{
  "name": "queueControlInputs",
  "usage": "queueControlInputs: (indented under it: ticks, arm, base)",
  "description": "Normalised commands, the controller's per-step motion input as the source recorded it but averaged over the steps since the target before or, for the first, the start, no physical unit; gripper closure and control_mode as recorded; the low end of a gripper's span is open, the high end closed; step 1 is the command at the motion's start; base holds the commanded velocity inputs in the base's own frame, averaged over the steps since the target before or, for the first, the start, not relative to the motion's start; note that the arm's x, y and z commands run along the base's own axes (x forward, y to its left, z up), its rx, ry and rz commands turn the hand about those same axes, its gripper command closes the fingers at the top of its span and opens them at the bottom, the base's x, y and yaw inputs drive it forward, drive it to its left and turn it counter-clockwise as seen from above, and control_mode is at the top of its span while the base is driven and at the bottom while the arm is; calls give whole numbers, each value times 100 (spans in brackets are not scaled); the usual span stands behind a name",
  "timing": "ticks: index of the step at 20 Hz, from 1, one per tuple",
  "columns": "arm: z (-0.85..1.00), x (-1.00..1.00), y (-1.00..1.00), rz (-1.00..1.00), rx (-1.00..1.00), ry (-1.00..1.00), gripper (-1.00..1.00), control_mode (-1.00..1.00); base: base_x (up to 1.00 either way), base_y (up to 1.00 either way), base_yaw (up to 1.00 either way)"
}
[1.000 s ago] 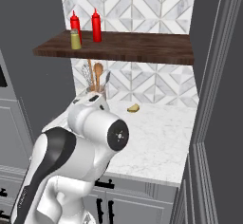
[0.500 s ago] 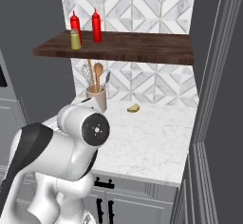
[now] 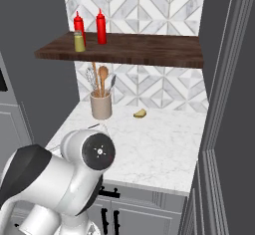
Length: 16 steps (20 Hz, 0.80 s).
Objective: Put the shaker and condiment bottle from the counter next to their counterparts in the cabinet.
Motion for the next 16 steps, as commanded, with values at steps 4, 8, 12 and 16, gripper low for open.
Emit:
queueControlInputs:
  ticks: [4, 8, 12, 16]
  arm:
    - [-100, 2, 62, -13, 0, -31, -100, -100]
    - [-90, 12, 72, -18, 0, -34, -100, -100]
    - [-74, 0, 61, -19, 0, -30, -100, -100]
    - [-67, 0, 26, -20, 2, -10, -100, -100]
  base:
    - [0, 0, 0]
    - [0, 0, 0]
    - [0, 0, 0]
    - [0, 0, 0]
